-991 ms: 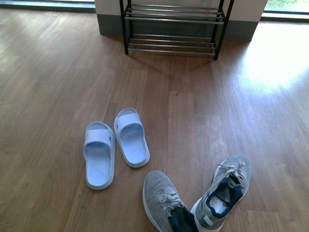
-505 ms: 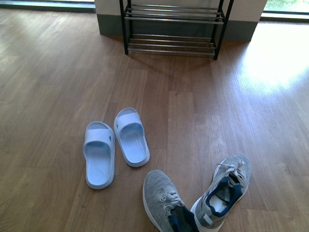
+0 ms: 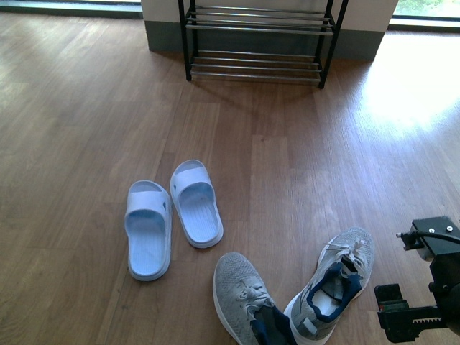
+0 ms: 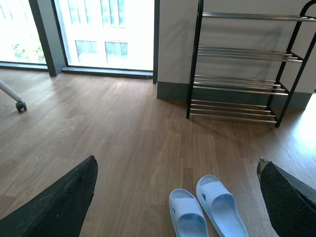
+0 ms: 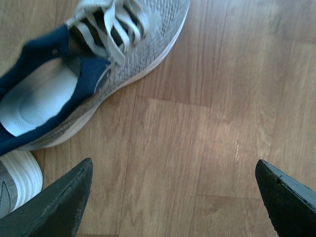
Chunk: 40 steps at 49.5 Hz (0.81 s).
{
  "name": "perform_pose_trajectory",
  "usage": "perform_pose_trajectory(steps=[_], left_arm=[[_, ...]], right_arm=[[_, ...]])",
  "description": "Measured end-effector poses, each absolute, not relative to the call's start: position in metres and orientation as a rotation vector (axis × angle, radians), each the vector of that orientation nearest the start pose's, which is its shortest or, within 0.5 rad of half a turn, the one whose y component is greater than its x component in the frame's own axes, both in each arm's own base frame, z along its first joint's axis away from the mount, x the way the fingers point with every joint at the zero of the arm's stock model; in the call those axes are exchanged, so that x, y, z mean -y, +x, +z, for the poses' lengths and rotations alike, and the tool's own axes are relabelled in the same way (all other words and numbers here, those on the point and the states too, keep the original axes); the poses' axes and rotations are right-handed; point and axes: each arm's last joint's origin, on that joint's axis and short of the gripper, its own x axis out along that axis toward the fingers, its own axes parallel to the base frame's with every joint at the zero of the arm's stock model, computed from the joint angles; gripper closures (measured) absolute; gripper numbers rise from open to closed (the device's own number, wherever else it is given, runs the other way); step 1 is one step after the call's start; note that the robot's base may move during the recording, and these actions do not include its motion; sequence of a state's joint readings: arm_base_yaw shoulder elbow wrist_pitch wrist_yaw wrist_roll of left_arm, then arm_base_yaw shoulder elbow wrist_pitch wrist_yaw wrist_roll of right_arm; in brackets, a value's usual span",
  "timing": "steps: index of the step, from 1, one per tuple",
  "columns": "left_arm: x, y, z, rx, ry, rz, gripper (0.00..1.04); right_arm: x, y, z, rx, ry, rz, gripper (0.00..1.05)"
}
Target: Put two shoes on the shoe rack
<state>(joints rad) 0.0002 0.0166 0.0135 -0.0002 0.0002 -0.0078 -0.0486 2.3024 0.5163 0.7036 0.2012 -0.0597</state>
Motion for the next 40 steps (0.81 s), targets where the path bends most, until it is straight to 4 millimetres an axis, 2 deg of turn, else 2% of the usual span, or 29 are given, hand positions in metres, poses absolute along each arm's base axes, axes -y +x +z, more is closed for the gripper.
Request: perform_pose_trajectory(steps=[6, 10, 22, 40], left_arm=[[0.000, 0.098, 0.167, -0.003, -0.008, 0.000, 0.09], [0.000, 0.098, 0.167, -0.004, -0.008, 0.000, 0.09], [0.000, 0.098, 0.167, -0.003, -0.008, 0.000, 0.09], [0.000, 0.098, 0.167, -0.003, -0.008, 0.000, 0.09]], right_arm=[[0.024, 0.252, -0.057, -1.175, -0.035, -0.223, 0.09], [0.028, 0.257, -0.062, -1.209, 0.060, -0.244, 0.09], [0.035, 0.275, -0.069, -1.215, 0.230, -0.310, 0.09], [0.025, 0.272, -0.074, -1.277, 0.379, -0.317, 0.09]])
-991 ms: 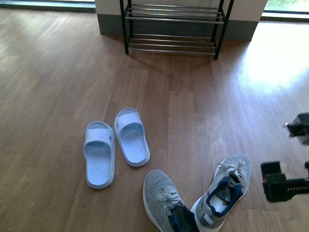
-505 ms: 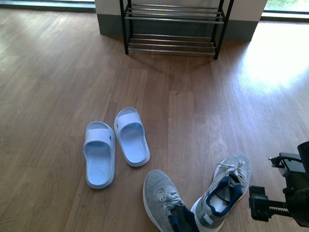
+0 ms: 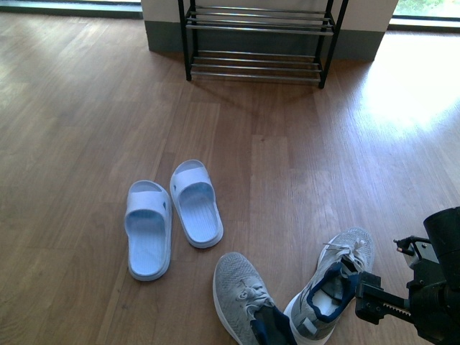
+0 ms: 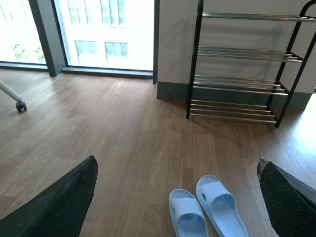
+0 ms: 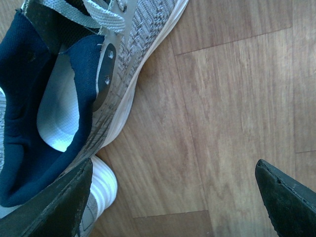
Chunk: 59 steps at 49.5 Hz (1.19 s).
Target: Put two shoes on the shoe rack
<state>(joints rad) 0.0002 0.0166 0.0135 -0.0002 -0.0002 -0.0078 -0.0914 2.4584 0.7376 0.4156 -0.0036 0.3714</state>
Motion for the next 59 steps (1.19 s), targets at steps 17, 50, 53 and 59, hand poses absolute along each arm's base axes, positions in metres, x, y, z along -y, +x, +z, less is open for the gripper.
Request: perform_pose_trajectory(steps=[17, 50, 53, 59], left_arm=[[0.000, 0.098, 0.167, -0.003, -0.008, 0.000, 0.09], [0.000, 0.098, 0.167, -0.003, -0.008, 0.000, 0.09], [0.000, 0.098, 0.167, -0.003, -0.008, 0.000, 0.09], [0.000, 0.098, 0.167, -0.003, -0.008, 0.000, 0.09]], right_arm=[[0.021, 0.290, -0.074, -1.217, 0.460, -0.335, 0.09], [0.012, 0.304, -0.100, -1.138, 0.470, -0.334, 0.09], [0.011, 0.305, -0.107, -1.141, 0.457, -0.336, 0.09], [0.010, 0.303, -0.118, -1.154, 0.437, -0.342, 0.09]])
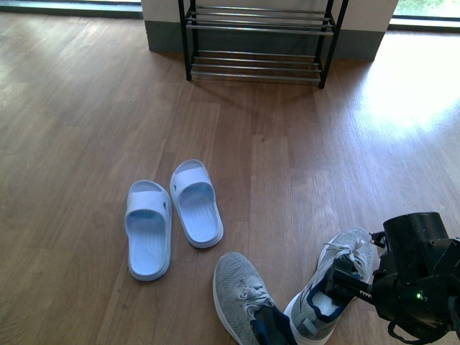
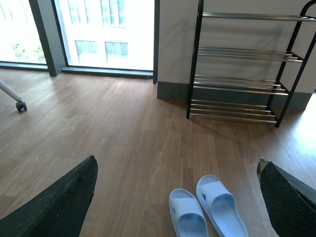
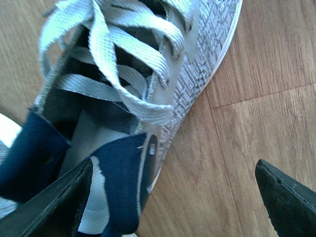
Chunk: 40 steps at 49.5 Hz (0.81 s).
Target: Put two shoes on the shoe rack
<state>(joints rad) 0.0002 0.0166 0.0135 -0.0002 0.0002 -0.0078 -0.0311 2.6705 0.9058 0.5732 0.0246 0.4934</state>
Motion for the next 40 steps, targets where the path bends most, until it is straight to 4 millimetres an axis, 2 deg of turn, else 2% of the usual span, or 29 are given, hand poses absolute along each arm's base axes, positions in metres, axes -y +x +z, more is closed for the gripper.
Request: perform_pose_trajectory(steps=[6, 11, 21, 33, 40], left_arm=[[0.000, 0.098, 0.167, -0.004, -0.008, 0.000, 0.09], [0.000, 0.098, 0.167, -0.003, -0.008, 0.000, 0.09], [0.000, 0.098, 0.167, -0.003, -0.008, 0.000, 0.09], [0.000, 0.098, 0.167, -0.003, -0.008, 0.000, 0.09], [0.000, 0.098, 0.167, -0.004, -0.008, 0.000, 0.09]], right_arm=[[0.010, 0.299, -0.129, -1.143, 0.396, -0.362, 0.12], [0.012, 0.302, -0.129, -1.096, 0.366, -0.372, 0.28], [0.013, 0.307, -0.126, -1.023, 0.352, -0.368, 0.54], [0.020, 0.299, -0.126, -1.038, 0.362, -0.373, 1.01], [0.025, 0.298, -0.123, -1.045, 0.362, -0.384, 1.03]])
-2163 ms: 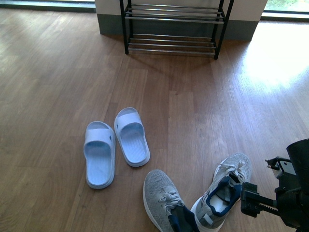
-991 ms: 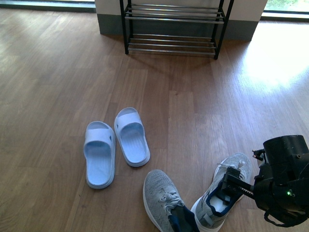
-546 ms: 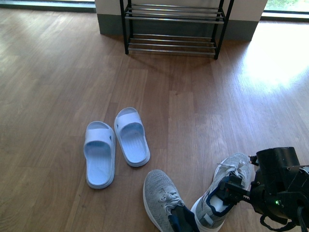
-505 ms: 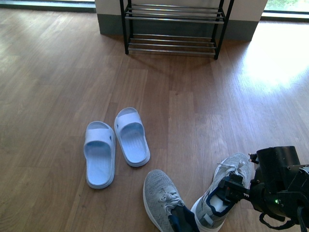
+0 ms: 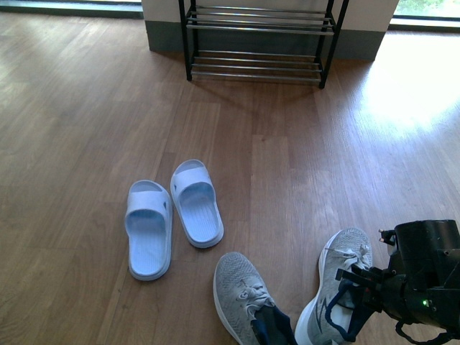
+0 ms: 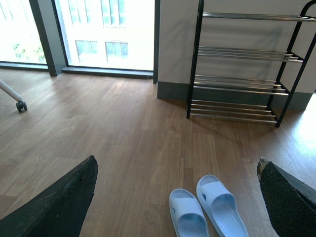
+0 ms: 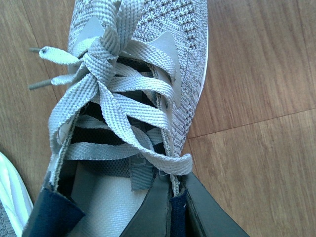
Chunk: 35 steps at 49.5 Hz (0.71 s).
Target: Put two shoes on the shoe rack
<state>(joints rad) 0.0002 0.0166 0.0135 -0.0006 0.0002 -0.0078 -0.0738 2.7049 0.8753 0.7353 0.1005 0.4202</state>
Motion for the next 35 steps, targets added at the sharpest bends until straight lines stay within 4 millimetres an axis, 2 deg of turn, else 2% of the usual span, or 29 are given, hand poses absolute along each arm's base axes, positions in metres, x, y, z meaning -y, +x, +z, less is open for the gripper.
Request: perform_pose_trajectory(steps=[5, 8, 12, 18, 21, 22, 28, 35], left_arm=[[0.000, 0.098, 0.167, -0.003, -0.008, 0.000, 0.09], [0.000, 0.098, 0.167, -0.003, -0.008, 0.000, 0.09], [0.000, 0.098, 0.167, -0.003, -0.008, 0.000, 0.09], [0.000, 0.098, 0.167, -0.003, -0.008, 0.000, 0.09], [0.000, 0.098, 0.167, -0.003, -0.008, 0.000, 0.09], [0.000, 0.098, 0.167, -0.003, -0.008, 0.000, 0.09], [0.000, 0.098, 0.167, -0.003, -0.008, 0.000, 0.09], [0.000, 0.098, 0.167, -0.003, -0.008, 0.000, 0.09]], right_arm=[[0.036, 0.301, -0.112, -1.038, 0.335, -0.400, 1.03], [0.047, 0.307, -0.097, -1.009, 0.313, -0.412, 1.03], [0.062, 0.318, -0.068, -0.938, 0.287, -0.416, 1.03], [0.073, 0.329, -0.029, -0.853, 0.248, -0.412, 1.03], [0.074, 0.332, -0.001, -0.799, 0.211, -0.391, 1.03], [0.072, 0.331, 0.018, -0.765, 0.177, -0.365, 1.03], [0.054, 0.312, 0.073, -0.633, 0.035, -0.238, 1.03], [0.033, 0.265, 0.127, -0.506, -0.073, -0.094, 1.03]])
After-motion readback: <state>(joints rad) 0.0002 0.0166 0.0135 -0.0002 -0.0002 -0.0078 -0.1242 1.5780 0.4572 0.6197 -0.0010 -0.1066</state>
